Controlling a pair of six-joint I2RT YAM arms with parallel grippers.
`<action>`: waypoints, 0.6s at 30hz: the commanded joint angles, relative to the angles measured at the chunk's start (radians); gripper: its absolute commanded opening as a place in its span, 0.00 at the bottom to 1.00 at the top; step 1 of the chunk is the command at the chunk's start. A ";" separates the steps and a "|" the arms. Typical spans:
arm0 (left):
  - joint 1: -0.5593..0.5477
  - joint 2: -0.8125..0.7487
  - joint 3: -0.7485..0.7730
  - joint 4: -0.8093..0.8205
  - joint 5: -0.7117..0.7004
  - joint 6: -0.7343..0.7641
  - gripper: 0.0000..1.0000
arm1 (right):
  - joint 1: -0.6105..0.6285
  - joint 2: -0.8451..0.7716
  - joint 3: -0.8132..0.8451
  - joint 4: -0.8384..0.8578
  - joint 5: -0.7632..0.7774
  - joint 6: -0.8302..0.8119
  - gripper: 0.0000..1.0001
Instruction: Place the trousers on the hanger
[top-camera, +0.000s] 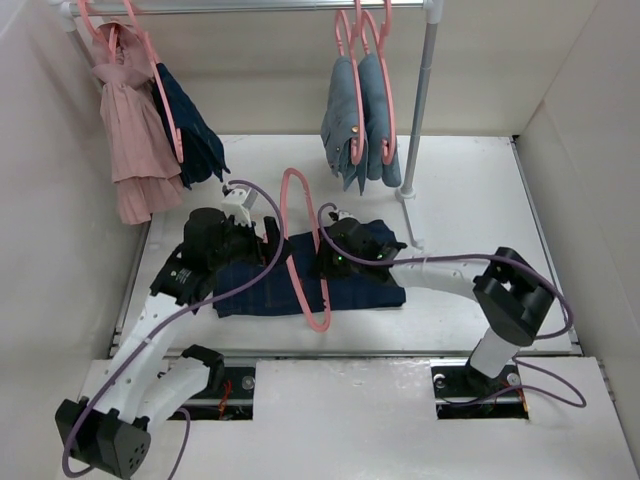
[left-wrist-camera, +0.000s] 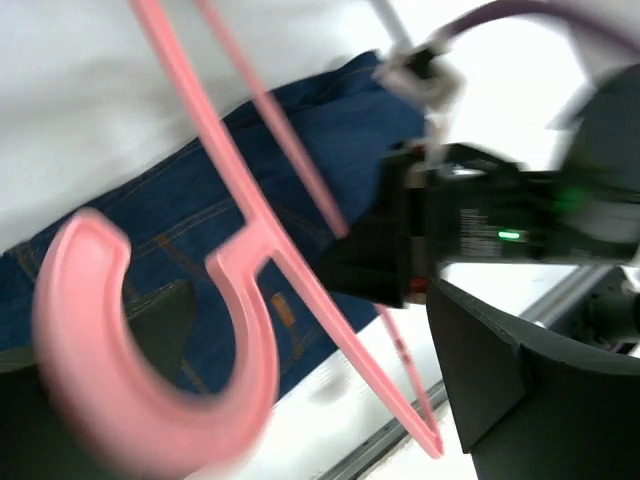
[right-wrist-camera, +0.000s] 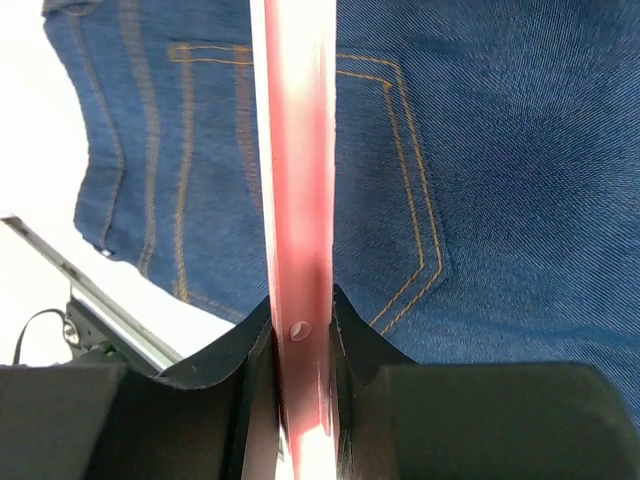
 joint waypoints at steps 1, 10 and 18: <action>0.015 0.011 0.050 -0.023 -0.052 0.007 1.00 | 0.002 -0.096 -0.013 0.029 0.041 -0.064 0.00; 0.035 0.042 0.063 -0.033 0.023 -0.013 0.06 | -0.009 -0.142 -0.079 0.029 0.043 -0.073 0.00; 0.053 0.042 0.091 -0.054 0.043 -0.013 0.37 | -0.018 -0.132 -0.117 0.029 0.021 -0.110 0.00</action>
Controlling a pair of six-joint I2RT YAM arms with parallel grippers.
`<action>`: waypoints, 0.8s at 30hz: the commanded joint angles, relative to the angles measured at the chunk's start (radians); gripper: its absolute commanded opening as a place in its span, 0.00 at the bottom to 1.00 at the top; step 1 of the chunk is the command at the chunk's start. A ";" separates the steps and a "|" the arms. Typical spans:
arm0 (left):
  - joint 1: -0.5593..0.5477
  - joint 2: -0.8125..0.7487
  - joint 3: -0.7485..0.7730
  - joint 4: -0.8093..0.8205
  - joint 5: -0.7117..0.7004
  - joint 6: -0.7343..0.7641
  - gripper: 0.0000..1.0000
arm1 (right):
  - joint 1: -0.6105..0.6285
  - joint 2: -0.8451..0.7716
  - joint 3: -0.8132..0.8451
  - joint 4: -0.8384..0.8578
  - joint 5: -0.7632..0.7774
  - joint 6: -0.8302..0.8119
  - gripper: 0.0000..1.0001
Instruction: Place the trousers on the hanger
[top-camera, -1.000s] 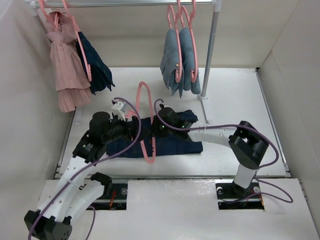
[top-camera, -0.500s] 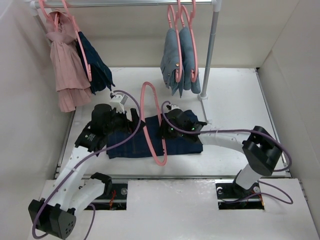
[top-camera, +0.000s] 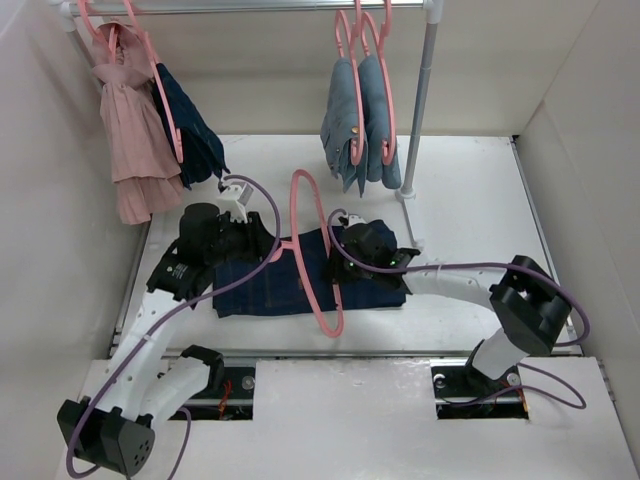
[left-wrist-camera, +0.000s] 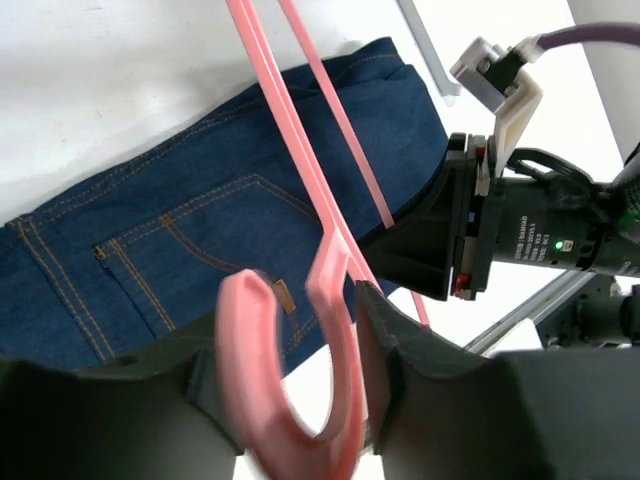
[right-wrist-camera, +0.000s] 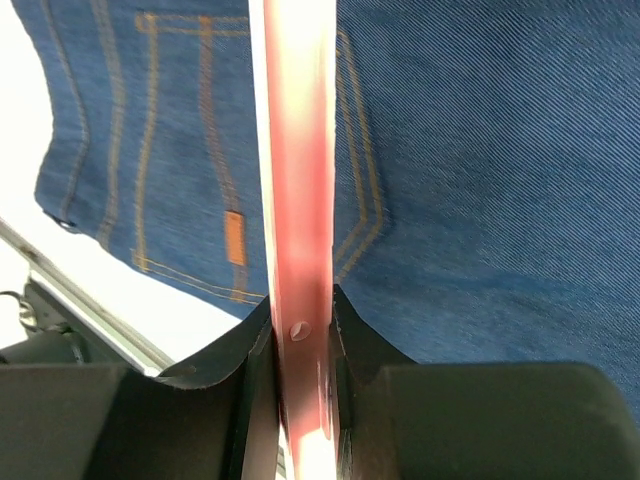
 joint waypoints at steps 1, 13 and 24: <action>0.013 0.001 0.055 0.007 0.019 0.015 0.28 | -0.006 -0.013 -0.014 0.026 -0.010 -0.028 0.00; 0.022 0.046 0.032 -0.034 -0.019 -0.039 0.00 | -0.049 -0.034 -0.027 -0.044 -0.010 -0.037 0.88; 0.055 0.138 -0.051 0.047 -0.011 -0.171 0.00 | -0.171 -0.295 -0.091 -0.527 0.309 0.099 1.00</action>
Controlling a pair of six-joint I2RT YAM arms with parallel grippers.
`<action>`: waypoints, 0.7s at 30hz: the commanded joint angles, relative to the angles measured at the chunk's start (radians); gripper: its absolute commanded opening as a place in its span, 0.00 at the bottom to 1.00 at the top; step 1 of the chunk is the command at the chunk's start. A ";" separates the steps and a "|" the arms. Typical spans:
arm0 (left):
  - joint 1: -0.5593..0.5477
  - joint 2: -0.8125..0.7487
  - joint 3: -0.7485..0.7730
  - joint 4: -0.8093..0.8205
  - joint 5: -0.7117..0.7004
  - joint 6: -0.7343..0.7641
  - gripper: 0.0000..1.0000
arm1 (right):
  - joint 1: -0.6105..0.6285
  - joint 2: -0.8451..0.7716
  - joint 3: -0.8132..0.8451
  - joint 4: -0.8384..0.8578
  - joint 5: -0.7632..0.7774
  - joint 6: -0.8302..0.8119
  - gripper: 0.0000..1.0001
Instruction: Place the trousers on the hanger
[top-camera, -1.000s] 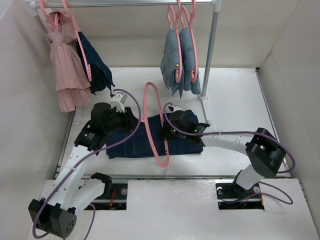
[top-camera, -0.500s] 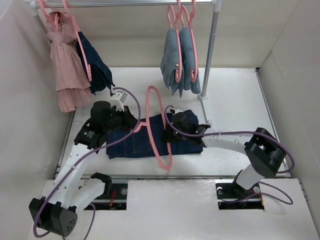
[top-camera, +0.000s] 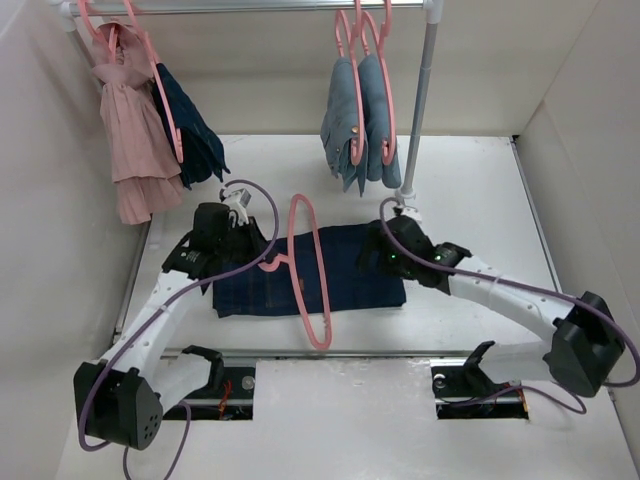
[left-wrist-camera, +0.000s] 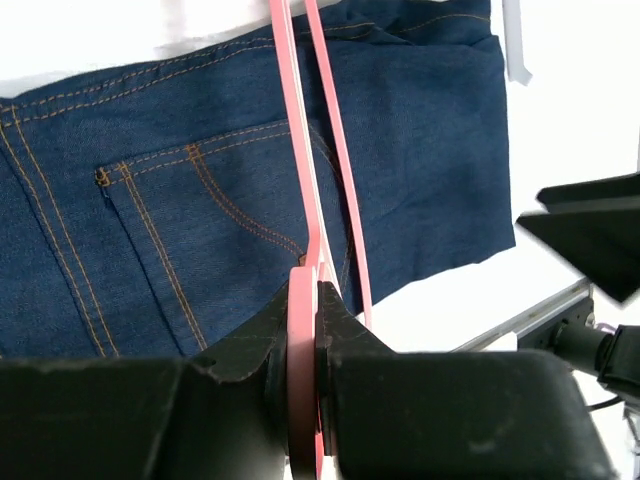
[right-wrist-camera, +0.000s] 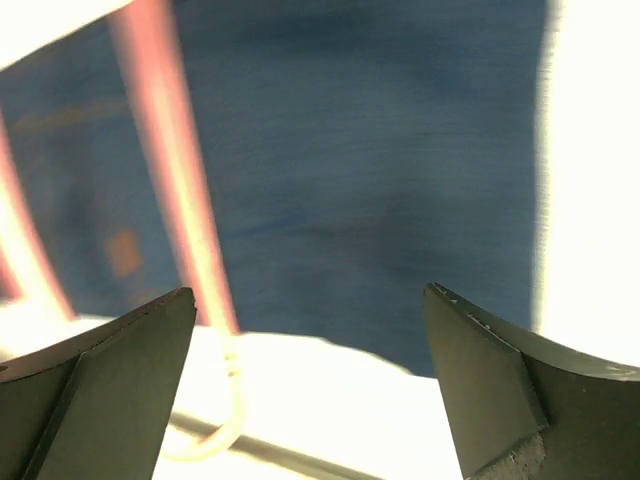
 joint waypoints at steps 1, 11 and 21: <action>0.005 0.012 -0.005 0.059 0.002 -0.039 0.00 | -0.093 -0.010 -0.039 -0.250 0.145 0.102 1.00; 0.005 0.071 0.072 0.016 -0.074 0.085 0.00 | -0.199 0.270 0.001 -0.163 0.018 0.027 0.96; 0.005 0.050 0.090 0.007 -0.083 0.133 0.00 | -0.018 0.162 0.128 -0.124 -0.012 -0.040 0.00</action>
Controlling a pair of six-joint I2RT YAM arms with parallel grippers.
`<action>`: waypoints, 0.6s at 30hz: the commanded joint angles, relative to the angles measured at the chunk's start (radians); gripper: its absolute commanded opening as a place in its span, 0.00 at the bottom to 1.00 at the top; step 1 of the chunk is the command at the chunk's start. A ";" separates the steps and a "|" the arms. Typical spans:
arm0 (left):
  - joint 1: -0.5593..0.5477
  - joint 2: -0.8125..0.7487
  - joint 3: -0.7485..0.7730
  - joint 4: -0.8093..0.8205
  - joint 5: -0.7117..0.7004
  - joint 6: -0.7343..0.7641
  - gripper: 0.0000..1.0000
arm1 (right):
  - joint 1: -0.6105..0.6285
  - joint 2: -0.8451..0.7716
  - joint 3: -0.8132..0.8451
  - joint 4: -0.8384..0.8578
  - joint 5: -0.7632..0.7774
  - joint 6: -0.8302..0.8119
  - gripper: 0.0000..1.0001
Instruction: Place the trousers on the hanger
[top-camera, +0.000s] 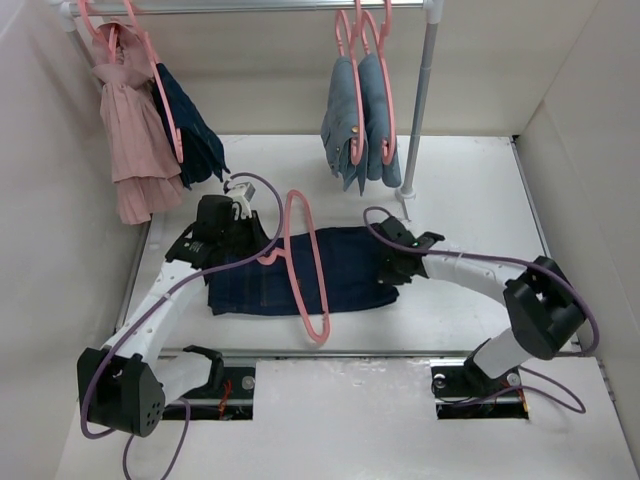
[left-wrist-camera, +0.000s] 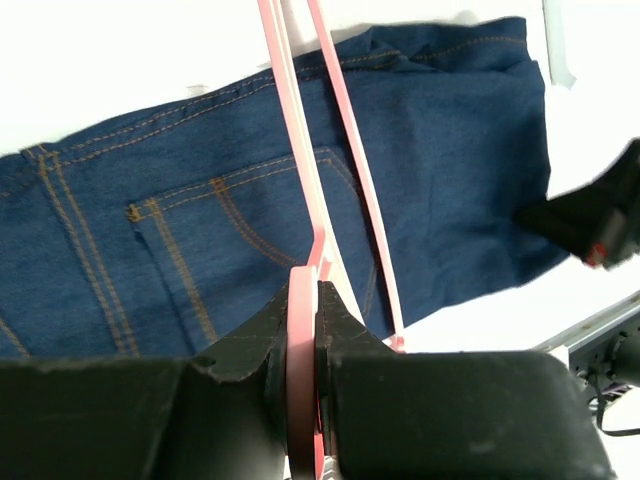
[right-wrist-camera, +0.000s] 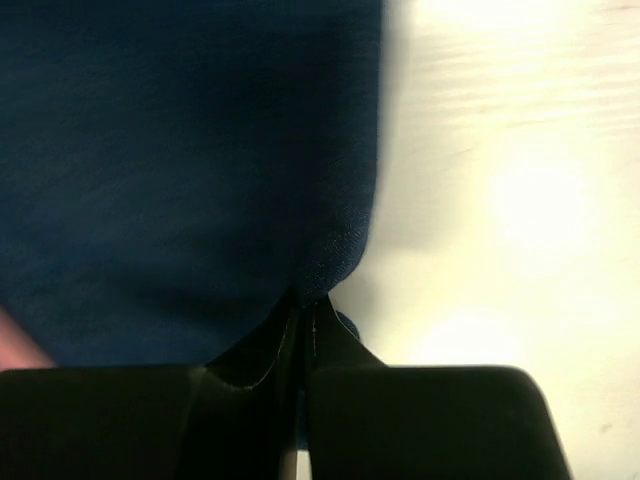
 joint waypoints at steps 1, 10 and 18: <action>0.004 -0.032 0.036 0.007 -0.026 0.043 0.00 | 0.182 -0.097 0.154 0.007 0.052 -0.017 0.00; -0.015 0.000 0.071 -0.013 0.011 0.071 0.00 | 0.440 0.171 0.540 0.053 0.051 -0.131 0.00; -0.015 0.009 0.107 -0.050 0.020 0.155 0.00 | 0.440 0.326 0.519 0.223 -0.033 -0.206 0.00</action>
